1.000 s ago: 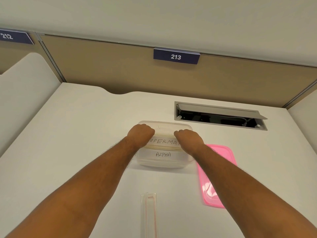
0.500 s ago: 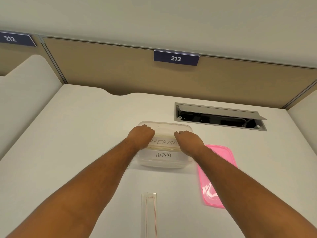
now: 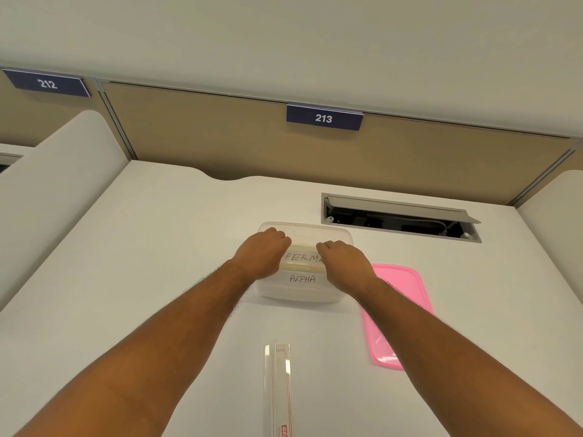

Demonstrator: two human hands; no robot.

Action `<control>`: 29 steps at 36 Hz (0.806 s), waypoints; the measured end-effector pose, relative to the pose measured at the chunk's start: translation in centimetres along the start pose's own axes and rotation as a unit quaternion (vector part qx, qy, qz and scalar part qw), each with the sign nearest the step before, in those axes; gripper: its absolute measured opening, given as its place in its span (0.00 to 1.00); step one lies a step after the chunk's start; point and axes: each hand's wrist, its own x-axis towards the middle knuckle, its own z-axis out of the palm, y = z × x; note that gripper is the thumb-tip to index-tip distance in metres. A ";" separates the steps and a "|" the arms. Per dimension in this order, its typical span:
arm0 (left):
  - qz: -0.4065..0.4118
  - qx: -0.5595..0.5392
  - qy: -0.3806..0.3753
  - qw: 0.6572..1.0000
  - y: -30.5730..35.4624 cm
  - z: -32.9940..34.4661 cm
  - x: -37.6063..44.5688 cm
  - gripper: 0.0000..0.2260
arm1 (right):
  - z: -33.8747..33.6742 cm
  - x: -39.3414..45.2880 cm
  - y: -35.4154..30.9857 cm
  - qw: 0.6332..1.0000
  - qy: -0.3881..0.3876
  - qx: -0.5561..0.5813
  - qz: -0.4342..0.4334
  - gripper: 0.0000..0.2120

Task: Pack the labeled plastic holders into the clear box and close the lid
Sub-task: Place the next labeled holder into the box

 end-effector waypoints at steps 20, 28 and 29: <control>0.101 -0.055 0.101 0.988 3.6 -0.5 -8.6 0.08 | -2.4 -5.9 -4.2 0.998 0.063 -0.011 -0.023 0.05; 0.093 -0.087 -0.025 0.992 4.7 1.8 -11.4 0.09 | -1.5 -8.3 -6.1 0.998 0.058 0.006 -0.032 0.05; 0.083 -0.098 -0.044 0.991 4.8 2.0 -11.7 0.10 | -1.4 -8.6 -6.2 0.998 0.053 0.006 -0.031 0.05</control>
